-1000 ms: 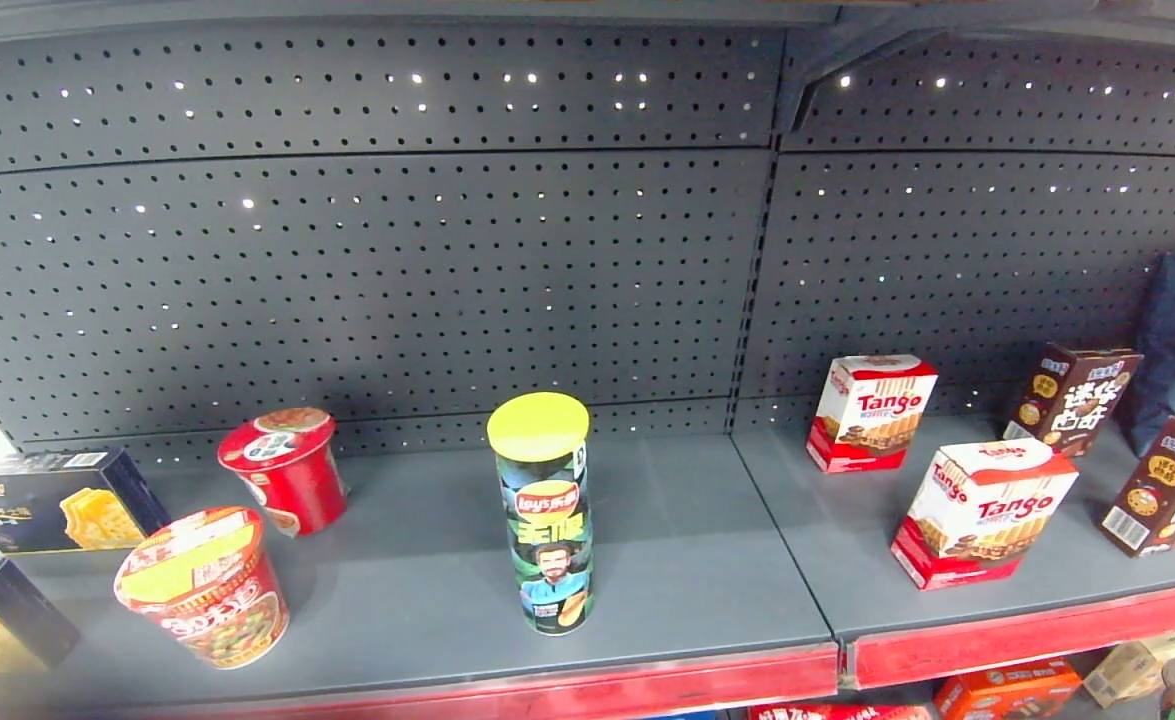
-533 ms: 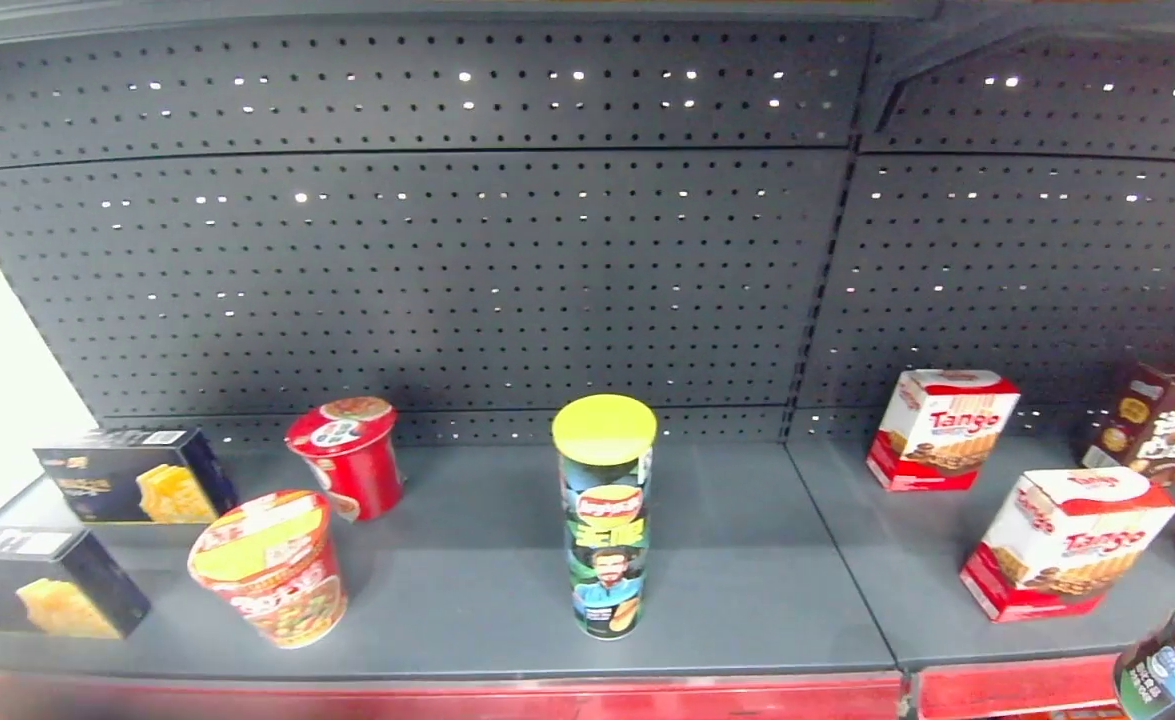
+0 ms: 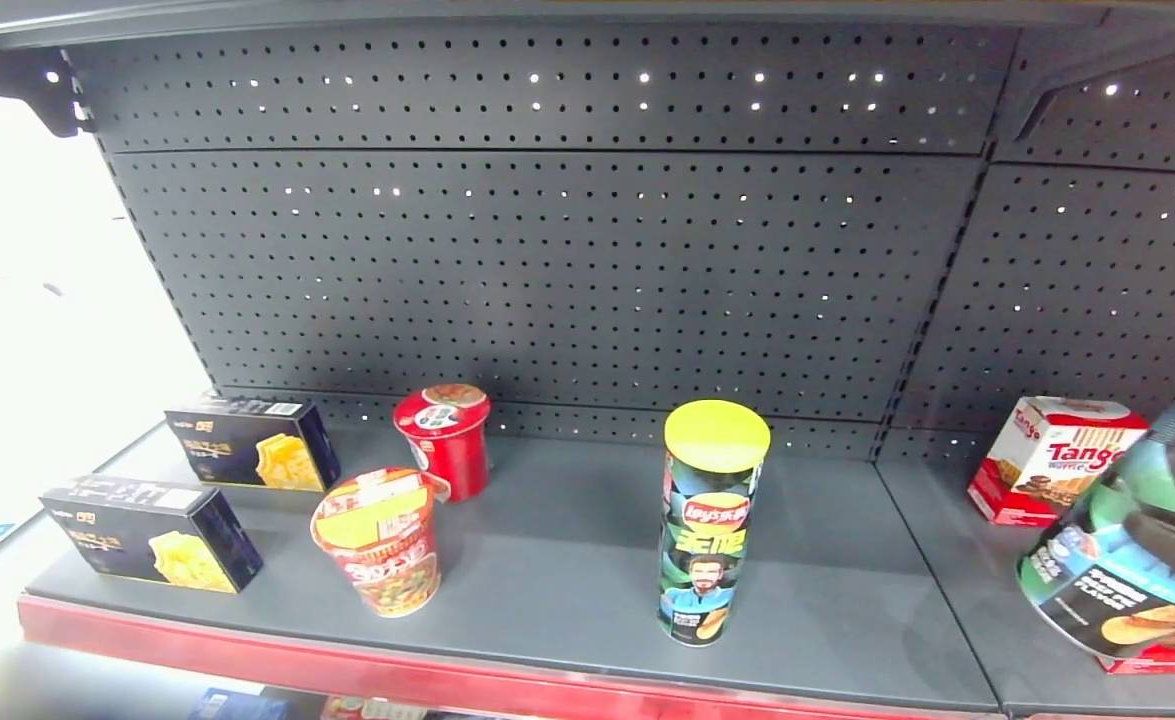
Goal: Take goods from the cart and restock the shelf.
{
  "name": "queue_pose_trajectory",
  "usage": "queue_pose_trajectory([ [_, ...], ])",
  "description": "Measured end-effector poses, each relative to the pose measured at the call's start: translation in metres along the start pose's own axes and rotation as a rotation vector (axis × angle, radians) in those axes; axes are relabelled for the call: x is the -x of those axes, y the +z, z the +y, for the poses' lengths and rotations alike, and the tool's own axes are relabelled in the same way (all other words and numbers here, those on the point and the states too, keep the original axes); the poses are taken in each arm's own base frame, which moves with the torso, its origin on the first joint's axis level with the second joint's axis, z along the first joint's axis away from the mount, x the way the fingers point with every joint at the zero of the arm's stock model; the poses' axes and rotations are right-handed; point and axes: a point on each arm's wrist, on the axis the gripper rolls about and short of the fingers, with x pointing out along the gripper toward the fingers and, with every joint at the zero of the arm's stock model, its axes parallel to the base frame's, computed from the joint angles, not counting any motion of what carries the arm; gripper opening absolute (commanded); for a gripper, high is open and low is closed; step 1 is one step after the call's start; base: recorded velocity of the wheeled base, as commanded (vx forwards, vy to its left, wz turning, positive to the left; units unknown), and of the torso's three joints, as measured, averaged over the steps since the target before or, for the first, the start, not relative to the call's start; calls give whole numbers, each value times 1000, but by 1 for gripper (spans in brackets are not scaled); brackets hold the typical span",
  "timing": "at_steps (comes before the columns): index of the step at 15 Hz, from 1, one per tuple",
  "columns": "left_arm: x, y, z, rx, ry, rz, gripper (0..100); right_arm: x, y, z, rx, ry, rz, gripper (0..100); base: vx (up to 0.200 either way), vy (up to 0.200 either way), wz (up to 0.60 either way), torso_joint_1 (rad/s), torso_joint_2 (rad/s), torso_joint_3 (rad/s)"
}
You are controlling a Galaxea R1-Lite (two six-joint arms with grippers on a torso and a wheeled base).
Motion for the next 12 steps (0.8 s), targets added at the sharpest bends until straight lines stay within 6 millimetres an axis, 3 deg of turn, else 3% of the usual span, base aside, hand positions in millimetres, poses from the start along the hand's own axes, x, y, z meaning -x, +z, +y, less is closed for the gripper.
queue_pose_trajectory([
  [9,0,0,0,0,1,0,100,-116,-10,-5,9,97,29,0,0,0,0,0,0,0],
  [12,0,0,0,0,0,0,100,-152,-11,-12,2,271,42,0,0,0,0,0,0,0],
])
